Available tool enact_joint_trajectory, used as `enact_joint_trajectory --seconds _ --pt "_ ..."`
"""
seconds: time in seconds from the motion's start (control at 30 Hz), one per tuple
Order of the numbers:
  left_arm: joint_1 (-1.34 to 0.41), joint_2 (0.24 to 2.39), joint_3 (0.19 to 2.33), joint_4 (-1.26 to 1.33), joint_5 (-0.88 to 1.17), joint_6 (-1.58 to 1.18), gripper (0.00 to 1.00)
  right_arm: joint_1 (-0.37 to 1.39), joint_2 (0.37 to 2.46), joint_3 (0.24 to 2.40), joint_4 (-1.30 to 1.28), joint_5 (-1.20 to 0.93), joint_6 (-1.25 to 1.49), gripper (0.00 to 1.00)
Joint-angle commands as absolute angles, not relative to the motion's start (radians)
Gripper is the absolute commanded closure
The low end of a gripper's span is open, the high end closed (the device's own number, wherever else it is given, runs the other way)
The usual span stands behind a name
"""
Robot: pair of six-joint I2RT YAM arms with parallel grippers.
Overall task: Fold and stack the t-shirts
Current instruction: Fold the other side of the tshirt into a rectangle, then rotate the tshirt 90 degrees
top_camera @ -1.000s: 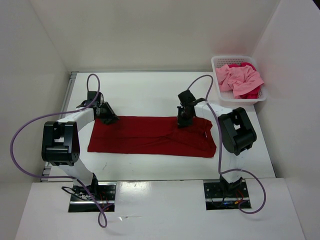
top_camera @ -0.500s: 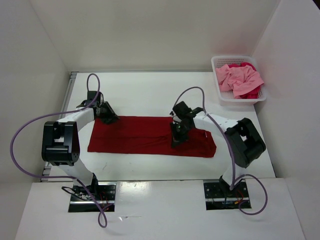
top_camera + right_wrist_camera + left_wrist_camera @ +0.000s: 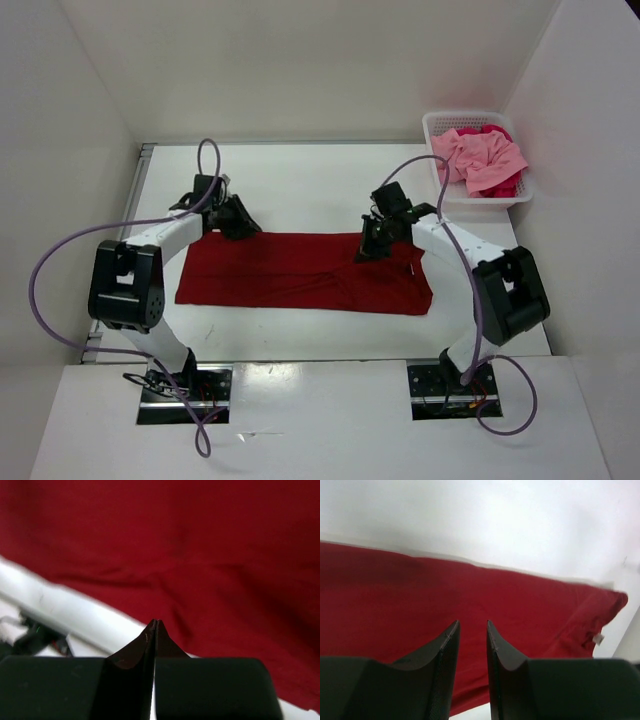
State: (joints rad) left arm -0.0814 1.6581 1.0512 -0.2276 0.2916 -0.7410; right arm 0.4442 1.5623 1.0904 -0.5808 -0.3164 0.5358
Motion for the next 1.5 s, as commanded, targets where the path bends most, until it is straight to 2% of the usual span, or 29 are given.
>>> enact_joint_trajectory --seconds 0.0,0.23,0.47,0.57,0.67,0.73,0.77,0.83,0.87,0.9,0.93,0.97,1.0,1.03,1.13,1.23,1.3,1.33,1.37,1.43,1.47 --pt "-0.115 1.721 1.077 -0.195 0.328 -0.753 0.65 0.407 1.618 1.037 -0.453 -0.173 0.653 1.00" --pt "-0.081 1.818 1.075 -0.173 0.319 -0.753 0.66 0.220 1.722 1.060 -0.382 -0.075 0.680 1.00" --pt "0.073 1.842 1.011 -0.173 0.354 -0.744 0.69 0.187 1.891 1.126 -0.384 -0.103 0.682 0.98" --pt "0.116 1.821 0.985 -0.173 0.380 -0.744 0.69 0.196 1.960 1.230 -0.383 -0.115 0.683 0.98" --pt "0.117 1.769 0.985 -0.198 0.399 -0.755 0.69 0.233 2.081 1.447 -0.448 -0.115 0.683 0.98" --pt "0.104 1.711 0.997 -0.228 0.399 -0.744 0.69 0.245 2.231 1.688 -0.504 -0.151 0.674 0.98" --pt "0.095 1.688 0.997 -0.239 0.399 -0.744 0.68 0.245 2.305 1.932 -0.546 -0.170 0.664 0.98" --pt "0.075 1.623 0.997 -0.276 0.399 -0.733 0.66 0.255 2.576 2.264 -0.710 -0.198 0.653 0.98" --pt "0.057 1.599 0.982 -0.276 0.399 -0.733 0.66 0.255 2.686 2.738 -0.794 -0.227 0.653 0.99" --pt "0.057 1.580 0.965 -0.276 0.399 -0.724 0.65 0.255 2.811 3.015 -0.946 -0.265 0.678 0.99" --pt "0.042 1.550 0.954 -0.299 0.399 -0.724 0.64 0.230 2.897 3.105 -0.883 -0.355 0.714 0.99" --pt "0.031 1.537 0.945 -0.299 0.399 -0.724 0.64 0.230 2.819 2.924 -0.768 -0.450 0.750 1.00" --pt "0.015 1.525 0.936 -0.311 0.399 -0.724 0.64 0.230 2.753 2.728 -0.706 -0.443 0.718 1.00" --pt "0.015 1.525 0.936 -0.327 0.411 -0.724 0.62 0.254 2.664 2.706 -0.721 -0.380 0.668 1.00" --pt "-0.032 1.483 0.936 -0.327 0.370 -0.742 0.62 0.276 2.590 2.779 -0.846 -0.292 0.557 1.00" --pt "-0.044 1.483 0.985 -0.327 0.350 -0.742 0.62 0.276 2.501 2.891 -0.963 -0.249 0.485 0.91" --pt "-0.044 1.503 1.040 -0.336 0.350 -0.732 0.62 0.276 2.406 2.841 -0.985 -0.212 0.459 0.86" --pt "-0.044 1.503 1.052 -0.336 0.350 -0.723 0.67 0.276 2.351 2.750 -0.971 -0.200 0.448 0.86" --pt "-0.044 1.512 1.061 -0.336 0.350 -0.723 0.69 0.276 2.212 2.504 -0.889 -0.180 0.416 0.85" --pt "-0.034 1.523 1.077 -0.324 0.350 -0.723 0.75 0.276 2.053 2.203 -0.751 -0.115 0.404 0.90" --pt "-0.034 1.523 1.091 -0.324 0.350 -0.710 0.82 0.246 1.933 1.951 -0.650 -0.115 0.403 0.95"
